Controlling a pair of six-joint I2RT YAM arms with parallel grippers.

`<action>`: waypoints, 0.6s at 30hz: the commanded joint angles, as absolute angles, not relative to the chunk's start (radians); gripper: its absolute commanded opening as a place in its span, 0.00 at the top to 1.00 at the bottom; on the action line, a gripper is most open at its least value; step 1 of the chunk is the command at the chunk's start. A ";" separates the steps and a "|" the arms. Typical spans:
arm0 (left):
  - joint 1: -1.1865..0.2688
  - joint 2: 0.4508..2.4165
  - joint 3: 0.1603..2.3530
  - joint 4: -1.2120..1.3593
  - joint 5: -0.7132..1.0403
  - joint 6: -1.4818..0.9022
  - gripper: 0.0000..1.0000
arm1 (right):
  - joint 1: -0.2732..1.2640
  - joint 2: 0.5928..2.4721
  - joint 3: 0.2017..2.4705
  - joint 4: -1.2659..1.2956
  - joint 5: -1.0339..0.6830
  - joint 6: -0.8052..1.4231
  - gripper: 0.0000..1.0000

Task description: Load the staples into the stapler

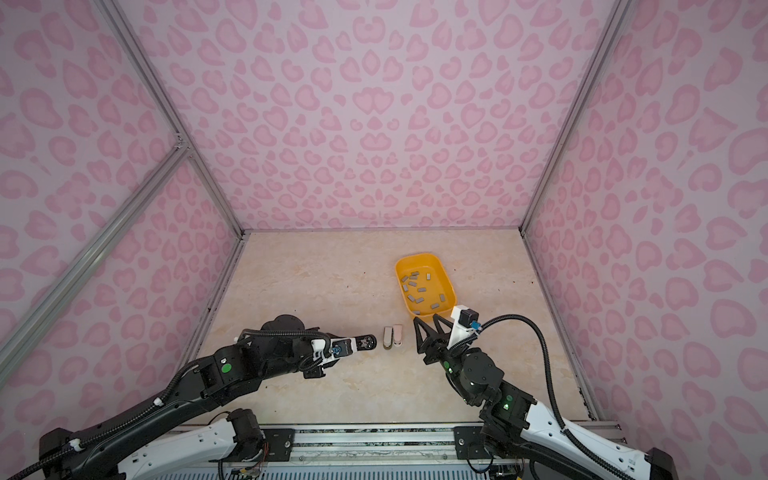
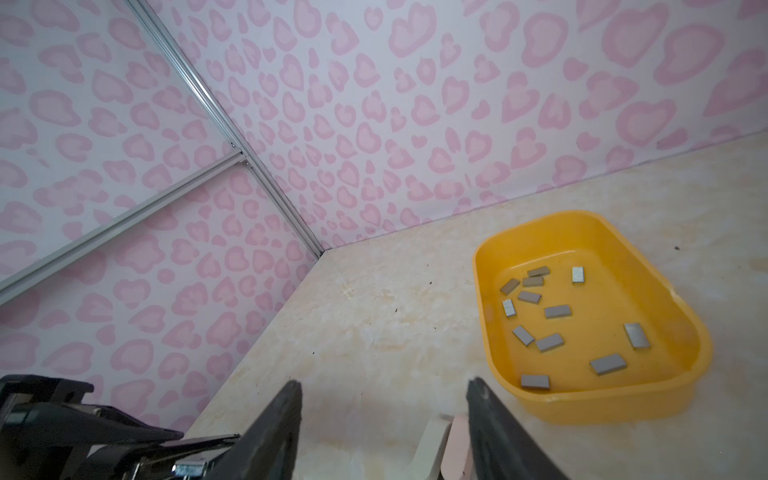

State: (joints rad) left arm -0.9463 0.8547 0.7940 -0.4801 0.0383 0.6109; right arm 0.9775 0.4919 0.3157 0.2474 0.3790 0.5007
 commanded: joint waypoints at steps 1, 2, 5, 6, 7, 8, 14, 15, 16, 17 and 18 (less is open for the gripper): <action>-0.945 0.836 0.777 -0.466 0.059 0.556 0.96 | 0.976 0.501 0.349 0.293 0.242 0.329 0.41; -0.945 0.831 0.772 -0.477 0.070 0.541 0.96 | 0.975 0.528 0.365 0.303 0.195 0.308 0.41; -0.945 0.807 0.764 -0.513 0.104 0.500 0.96 | 0.975 0.653 0.423 0.304 0.050 0.239 0.43; -0.945 0.796 0.762 -0.531 0.110 0.486 0.96 | 0.976 0.696 0.443 0.301 0.002 0.215 0.45; -0.945 0.782 0.760 -0.544 0.113 0.472 0.96 | 0.976 0.731 0.458 0.296 -0.029 0.203 0.45; -0.945 0.765 0.753 -0.551 0.123 0.457 0.96 | 0.975 0.761 0.470 0.292 -0.060 0.191 0.45; -0.945 0.693 0.672 -0.496 0.210 0.406 0.96 | 0.970 0.836 0.468 0.334 -0.189 0.118 0.36; -0.945 0.698 0.676 -0.494 0.218 0.405 0.96 | 0.964 0.848 0.466 0.339 -0.233 0.105 0.38; -0.945 0.704 0.682 -0.498 0.223 0.404 0.96 | 0.961 0.857 0.461 0.346 -0.267 0.095 0.39; -0.945 0.713 0.691 -0.506 0.225 0.404 0.96 | 0.960 0.868 0.454 0.359 -0.299 0.088 0.40; -0.945 0.720 0.694 -0.509 0.228 0.403 0.96 | 0.960 0.882 0.448 0.368 -0.335 0.081 0.41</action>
